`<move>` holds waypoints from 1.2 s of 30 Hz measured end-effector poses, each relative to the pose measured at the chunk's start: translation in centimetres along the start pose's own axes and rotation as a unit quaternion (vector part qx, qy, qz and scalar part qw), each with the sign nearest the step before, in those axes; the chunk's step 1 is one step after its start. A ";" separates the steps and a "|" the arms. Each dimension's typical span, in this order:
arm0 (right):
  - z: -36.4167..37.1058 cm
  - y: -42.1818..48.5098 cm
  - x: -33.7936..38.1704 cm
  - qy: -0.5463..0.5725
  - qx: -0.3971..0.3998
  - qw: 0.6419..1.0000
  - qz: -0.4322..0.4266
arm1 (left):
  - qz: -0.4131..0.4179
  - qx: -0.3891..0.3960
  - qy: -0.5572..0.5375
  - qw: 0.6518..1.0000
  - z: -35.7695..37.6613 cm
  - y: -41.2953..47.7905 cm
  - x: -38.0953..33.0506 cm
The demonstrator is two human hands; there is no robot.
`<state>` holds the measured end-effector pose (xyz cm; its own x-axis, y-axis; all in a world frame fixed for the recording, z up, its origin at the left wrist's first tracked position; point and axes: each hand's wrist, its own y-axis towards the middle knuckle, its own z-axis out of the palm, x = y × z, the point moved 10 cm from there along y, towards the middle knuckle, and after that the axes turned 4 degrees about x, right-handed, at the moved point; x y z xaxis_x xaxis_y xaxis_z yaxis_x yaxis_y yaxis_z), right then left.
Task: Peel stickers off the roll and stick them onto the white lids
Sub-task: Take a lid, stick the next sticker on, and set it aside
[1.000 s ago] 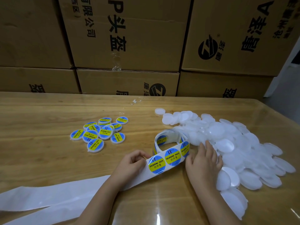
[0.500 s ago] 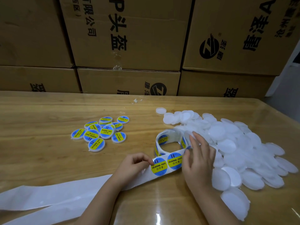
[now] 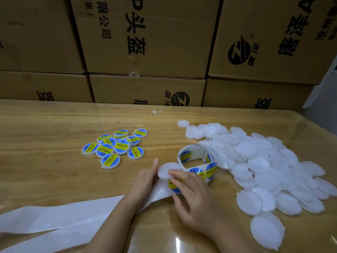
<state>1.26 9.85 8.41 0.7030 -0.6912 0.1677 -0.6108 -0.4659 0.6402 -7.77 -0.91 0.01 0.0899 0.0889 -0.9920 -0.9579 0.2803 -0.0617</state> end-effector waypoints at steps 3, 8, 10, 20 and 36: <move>0.6 -0.1 0.1 0.020 0.022 1.000 -0.004 | 0.009 0.011 -0.097 0.995 0.4 -0.2 -0.4; 0.2 -0.1 -0.8 0.027 -0.007 0.999 0.028 | 0.031 -0.016 -0.045 0.998 0.0 -0.1 -1.1; 0.0 -0.2 -1.8 -0.002 -0.016 0.997 0.069 | 0.038 -0.028 -0.014 0.999 -0.1 -0.1 -1.1; 0.6 -0.3 -3.3 -0.080 0.021 0.986 0.146 | 0.103 -0.064 0.056 0.991 -0.3 -0.2 -2.0; -0.4 -0.3 -2.7 -0.080 -0.045 0.990 0.110 | 0.168 -0.202 0.438 0.859 2.3 -3.0 -6.5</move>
<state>-0.30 12.09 8.04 0.4854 -0.8526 0.1934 -0.7029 -0.2490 0.6662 -4.83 -0.12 6.86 -0.2815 -0.7040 -0.6520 -0.9217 0.0095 0.3877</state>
